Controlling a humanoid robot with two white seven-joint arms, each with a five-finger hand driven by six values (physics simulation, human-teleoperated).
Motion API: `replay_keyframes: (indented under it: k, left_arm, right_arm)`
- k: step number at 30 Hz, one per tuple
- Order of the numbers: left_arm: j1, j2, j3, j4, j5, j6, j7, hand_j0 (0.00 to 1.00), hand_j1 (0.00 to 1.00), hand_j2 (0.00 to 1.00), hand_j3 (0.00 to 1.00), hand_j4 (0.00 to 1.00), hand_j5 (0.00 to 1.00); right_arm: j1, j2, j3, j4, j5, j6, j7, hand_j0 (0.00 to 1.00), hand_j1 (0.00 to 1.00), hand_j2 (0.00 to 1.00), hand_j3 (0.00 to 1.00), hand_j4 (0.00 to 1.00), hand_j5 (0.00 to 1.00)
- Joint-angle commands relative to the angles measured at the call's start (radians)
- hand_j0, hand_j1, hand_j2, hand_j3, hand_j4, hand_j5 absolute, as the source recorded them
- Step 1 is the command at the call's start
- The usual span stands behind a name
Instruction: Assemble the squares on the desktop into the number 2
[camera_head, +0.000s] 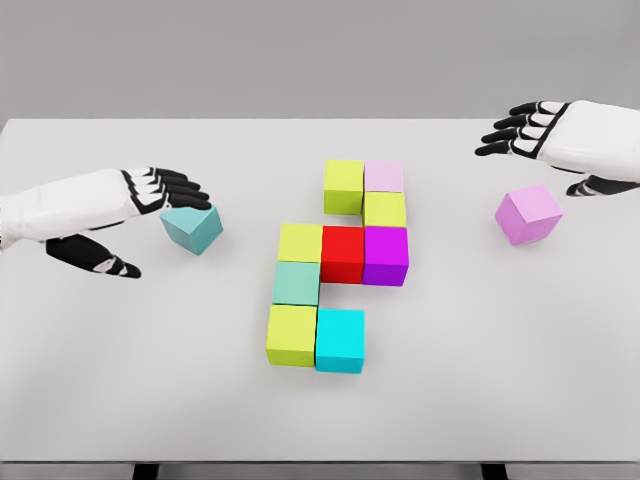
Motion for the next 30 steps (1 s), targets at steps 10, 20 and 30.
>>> replay_keyframes:
  k: [10,20,30]
  left_arm:
    - [-0.212,-0.147,-0.175,0.322,-0.147,0.003,0.0,1.0,1.0,1.0,1.0,1.0,1.0]
    - [-0.305,-0.2,-0.294,0.437,-0.204,0.003,0.0,1.0,1.0,1.0,1.0,1.0,1.0]
    - [-0.334,-0.259,-0.298,0.581,-0.239,0.003,0.0,1.0,1.0,1.0,1.0,1.0,1.0]
  right_arm:
    - [0.002,-0.007,0.118,0.026,-0.017,0.003,0.0,1.0,1.0,1.0,1.0,1.0,1.0]
    - [0.002,0.007,0.15,0.118,-0.024,0.003,0.0,1.0,1.0,1.0,1.0,1.0,1.0]
    - [-0.006,0.056,0.152,0.213,-0.03,0.003,0.0,1.0,1.0,1.0,1.0,1.0,1.0]
